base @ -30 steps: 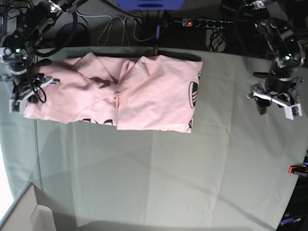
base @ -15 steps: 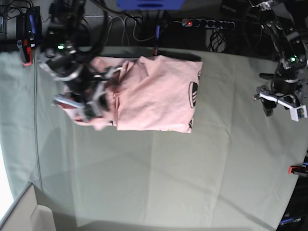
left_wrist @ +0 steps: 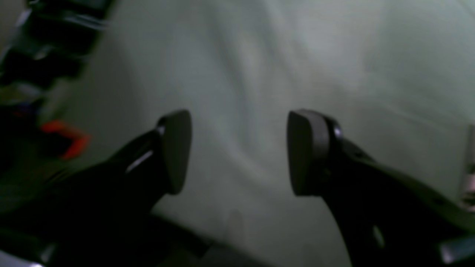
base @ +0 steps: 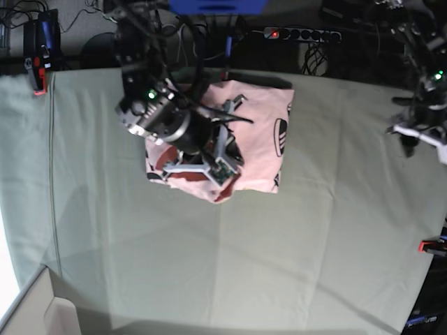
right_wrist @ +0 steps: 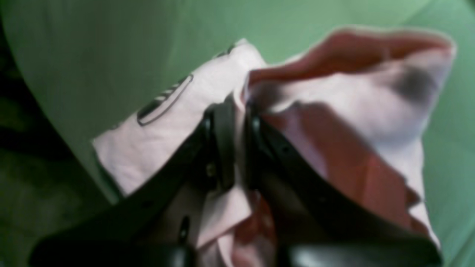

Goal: Layout the t-shirt on the table in an organized manner, then fold the t-shirt properly
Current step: 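Fold the other strip end with the right gripper over the stack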

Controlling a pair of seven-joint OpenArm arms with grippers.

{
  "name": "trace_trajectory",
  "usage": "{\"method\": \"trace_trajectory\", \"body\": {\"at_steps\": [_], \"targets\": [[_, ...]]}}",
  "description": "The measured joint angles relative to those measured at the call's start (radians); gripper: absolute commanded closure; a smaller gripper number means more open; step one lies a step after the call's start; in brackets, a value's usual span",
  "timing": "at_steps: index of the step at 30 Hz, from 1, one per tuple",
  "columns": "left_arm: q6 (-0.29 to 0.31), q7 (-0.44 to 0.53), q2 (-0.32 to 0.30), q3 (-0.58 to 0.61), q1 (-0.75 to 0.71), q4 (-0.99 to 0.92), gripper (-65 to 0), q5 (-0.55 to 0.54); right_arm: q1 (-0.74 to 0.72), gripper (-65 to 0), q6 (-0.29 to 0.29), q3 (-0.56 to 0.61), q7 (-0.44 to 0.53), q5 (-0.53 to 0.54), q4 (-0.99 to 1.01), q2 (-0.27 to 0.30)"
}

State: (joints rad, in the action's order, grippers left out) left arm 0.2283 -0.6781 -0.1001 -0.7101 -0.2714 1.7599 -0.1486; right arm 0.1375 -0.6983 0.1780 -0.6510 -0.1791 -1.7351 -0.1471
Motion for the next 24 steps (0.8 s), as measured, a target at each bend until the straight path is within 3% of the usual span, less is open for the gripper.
{"method": "trace_trajectory", "body": {"at_steps": [6, 18, 24], "targets": [[0.003, -0.001, 0.003, -0.043, 0.001, 0.000, -39.2, -0.005, -0.083, 0.0, 0.000, 0.011, 0.007, 0.003, 0.148, 0.000], [0.001, 0.001, 0.006, -0.059, 0.000, 0.000, -39.2, -0.005, -0.213, 0.0, 0.000, 0.183, 0.005, 0.003, 0.328, 0.002], [0.001, 0.001, 0.006, -0.059, 0.000, -0.006, -39.2, -0.005, -0.230, -10.2, 0.000, 0.198, 0.003, 0.003, 0.345, 0.003]]}}
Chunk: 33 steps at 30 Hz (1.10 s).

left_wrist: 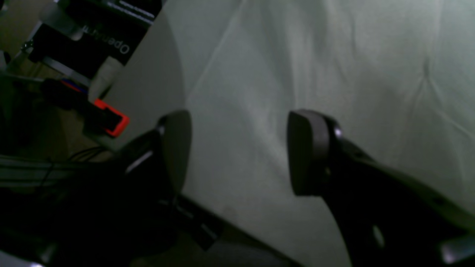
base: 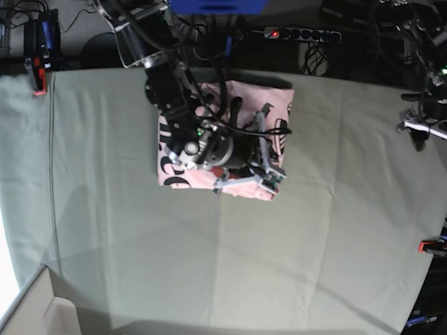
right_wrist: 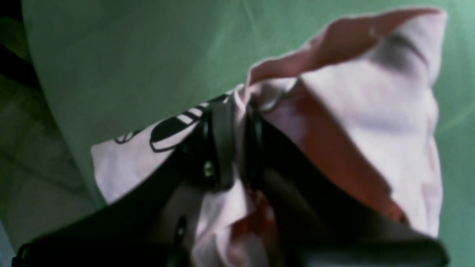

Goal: Layout the t-shirt on the table in an organized manner, then fold the t-shirt properly
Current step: 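Fold the other strip end with the right gripper over the stack, then tuck and press the folded bundle edges with both grippers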

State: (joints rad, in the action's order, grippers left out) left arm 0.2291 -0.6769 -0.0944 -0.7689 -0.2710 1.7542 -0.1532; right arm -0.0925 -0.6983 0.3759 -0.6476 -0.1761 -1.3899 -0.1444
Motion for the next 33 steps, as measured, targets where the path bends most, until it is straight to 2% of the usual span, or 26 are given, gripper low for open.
{"method": "trace_trajectory", "body": {"at_steps": [3, 6, 8, 11, 15, 18, 23, 31, 33], "targets": [[0.000, 0.000, 0.000, 0.005, 0.003, 0.000, -39.2, -0.001, 0.008, -14.7, 0.000, -0.001, -0.004, 0.003, -0.041, 0.000], [0.000, 0.000, 0.000, 0.005, 0.003, 0.000, -39.3, 0.000, 0.008, -22.2, 0.000, -0.001, -0.006, 0.008, -0.095, -0.001], [0.000, 0.000, -0.002, 0.005, 0.003, 0.000, -39.3, 0.000, 0.015, -27.8, 0.000, 0.000, -0.057, 0.007, -0.137, -0.001], [0.000, 0.000, -0.002, 0.005, 0.005, 0.000, -39.3, -0.001, 0.028, -32.8, 0.000, 0.000, -0.114, 0.006, -0.222, 0.000], [0.000, 0.000, -0.002, 0.005, 0.006, 0.000, -39.3, 0.000, 0.027, -32.3, 0.000, -0.013, -0.125, 0.016, -0.350, -0.003], [0.000, -0.004, -0.001, 0.005, 0.016, -0.002, -39.3, 0.004, 0.077, -32.1, 0.000, -0.092, -0.127, 0.024, -0.385, -0.001], [0.000, -0.005, 0.001, 0.005, 0.036, -0.034, -39.4, 0.000, 0.160, -32.5, 0.000, -0.214, -0.149, 0.000, -0.370, 0.014], [0.000, 0.000, 0.006, 0.006, 0.050, -0.045, -39.5, 0.000, 0.231, -32.3, 0.000, -0.216, -0.140, 0.012, -0.252, 0.004], [0.000, 0.000, 0.006, 0.006, 0.049, -0.045, -39.5, 0.000, 0.231, -32.3, 0.001, -0.218, -0.092, 0.012, -0.206, -0.003]]}}
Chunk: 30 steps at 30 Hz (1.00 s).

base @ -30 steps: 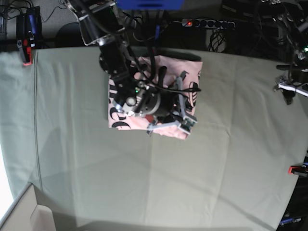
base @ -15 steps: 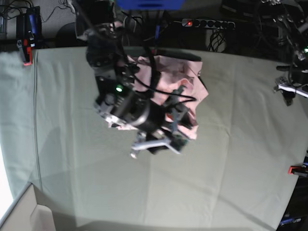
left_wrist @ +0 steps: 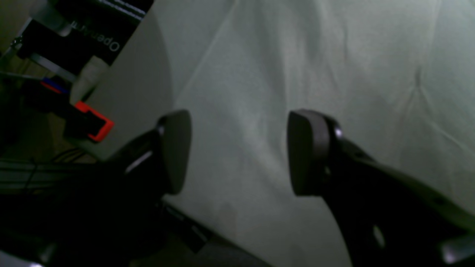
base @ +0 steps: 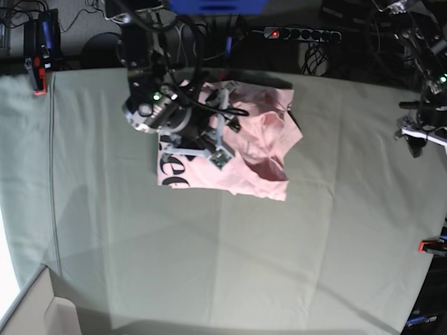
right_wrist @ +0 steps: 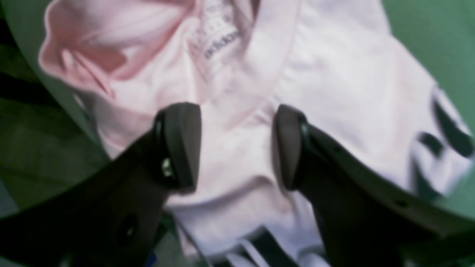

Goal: Layout the t-shirt on the table in an organized manner, then fold the t-shirt properly
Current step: 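Tuck and press the folded bundle edges with both grippers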

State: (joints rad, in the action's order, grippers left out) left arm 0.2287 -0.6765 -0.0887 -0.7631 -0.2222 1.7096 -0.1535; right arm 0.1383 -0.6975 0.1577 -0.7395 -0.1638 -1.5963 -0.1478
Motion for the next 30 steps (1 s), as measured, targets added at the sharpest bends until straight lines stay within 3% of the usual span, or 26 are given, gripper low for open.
{"method": "trace_trajectory", "body": {"at_steps": [3, 10, 13, 21, 25, 30], "targets": [[0.000, 0.000, 0.000, 0.000, 0.000, 0.001, -39.5, 0.000, 0.001, -32.4, 0.000, -0.002, 0.072, 0.001, 0.081, 0.001], [0.000, -0.001, 0.000, 0.000, -0.007, 0.005, -43.2, 0.000, 0.032, -32.3, 0.003, 0.089, 0.100, -0.008, 0.103, 0.001], [0.000, -0.074, 0.000, 0.000, -0.007, 0.008, -45.3, -0.015, 0.043, -32.3, 0.003, 0.107, 0.100, -0.003, 0.051, -0.002], [-0.001, -0.269, 0.008, 0.008, -0.005, 0.069, -47.7, -0.359, 0.096, -32.5, 0.003, 0.095, 0.097, -0.005, -0.234, -0.002], [-0.016, -0.324, 0.027, 0.148, -0.004, 0.071, -47.7, -0.424, 0.107, -32.5, 0.003, -0.027, 0.100, 0.002, -0.271, -0.002], [-0.016, -0.292, 0.065, 0.406, 0.023, 0.008, -47.7, -0.370, 0.112, -32.5, 0.003, -0.172, 0.096, -0.005, -0.272, 0.027]]}}
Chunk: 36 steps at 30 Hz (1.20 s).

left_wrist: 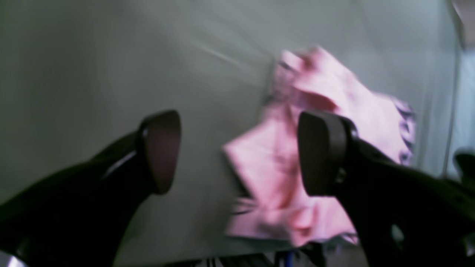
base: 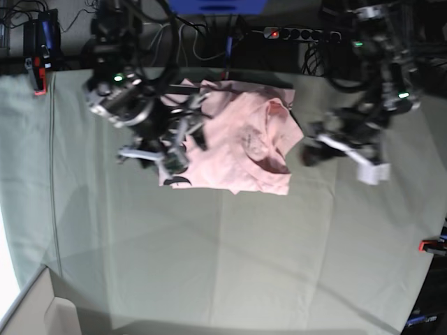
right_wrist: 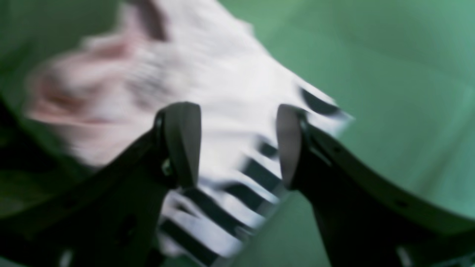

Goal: Layout the t-shirt on the table in an organized manner, then fold the t-shirt properly
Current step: 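Tuck and press the folded bundle edges with both grippers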

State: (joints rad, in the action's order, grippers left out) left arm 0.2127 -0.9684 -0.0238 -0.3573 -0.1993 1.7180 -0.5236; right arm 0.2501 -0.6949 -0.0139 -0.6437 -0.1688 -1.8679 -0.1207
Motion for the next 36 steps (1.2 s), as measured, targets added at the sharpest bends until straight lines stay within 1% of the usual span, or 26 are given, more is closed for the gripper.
{"method": "trace_trajectory", "body": {"at_steps": [3, 5, 8, 14, 18, 22, 23, 24, 28, 31, 32, 34, 36], "targets": [[0.000, 0.021, 0.030, 0.097, -0.003, -0.056, -47.7, 0.071, 0.003, -32.5, 0.000, -0.048, -0.010, -0.007, 0.001, 0.008], [-0.003, 0.045, 0.042, 0.135, -0.008, -0.082, -47.7, 0.113, 0.003, -32.5, 0.000, -0.076, -0.003, 0.009, 0.000, 0.002], [-0.003, 0.096, 0.055, 0.158, -0.004, -0.126, -47.7, 0.140, 0.003, -32.5, 0.000, -0.127, 0.000, 0.006, 0.000, 0.003], [-0.003, 0.146, 0.051, 0.177, 0.019, -0.241, -47.7, 0.145, 0.014, -32.5, 0.000, -0.153, -0.003, 0.000, 0.000, 0.005], [0.003, 0.168, 0.044, 0.178, 0.063, -0.305, -47.7, 0.130, 0.016, -32.5, 0.000, -0.152, -0.002, 0.004, 0.000, 0.022], [0.019, 0.203, 0.043, 0.178, 0.072, -0.343, -46.0, 0.122, 0.015, -32.5, 0.000, -0.153, 0.000, 0.004, 0.000, 0.022], [0.019, 0.203, 0.043, 0.178, 0.081, -0.351, -43.3, 0.119, 0.014, -32.5, 0.000, -0.153, 0.000, 0.004, 0.000, 0.024], [0.020, 0.203, 0.043, 0.177, 0.092, -0.364, -39.2, 0.120, 0.014, -32.4, 0.000, -0.153, 0.001, 0.004, 0.000, 0.024], [0.017, 0.218, 0.043, 0.177, 0.116, -0.415, -15.6, 0.119, 0.016, -32.3, 0.000, -0.152, 0.001, 0.004, 0.000, 0.035], [0.016, 0.210, 0.043, 0.177, 0.130, -0.431, -3.0, 0.119, 0.013, -32.3, 0.000, -0.176, 0.002, 0.006, 0.000, 0.052], [0.017, 0.198, 0.040, 0.177, 0.138, -0.437, 0.0, 0.119, 0.011, -32.3, 0.000, -0.195, 0.001, 0.008, 0.000, 0.052], [0.018, 0.173, 0.034, 0.191, 0.159, -0.447, 0.0, 0.120, 0.000, -32.3, 0.000, -0.224, -0.003, 0.003, 0.000, 0.055], [0.015, 0.176, -0.002, 0.258, 0.172, -0.448, -0.2, 0.123, -0.014, -32.3, 0.000, -0.247, 0.000, -0.002, 0.000, 0.056]]}}
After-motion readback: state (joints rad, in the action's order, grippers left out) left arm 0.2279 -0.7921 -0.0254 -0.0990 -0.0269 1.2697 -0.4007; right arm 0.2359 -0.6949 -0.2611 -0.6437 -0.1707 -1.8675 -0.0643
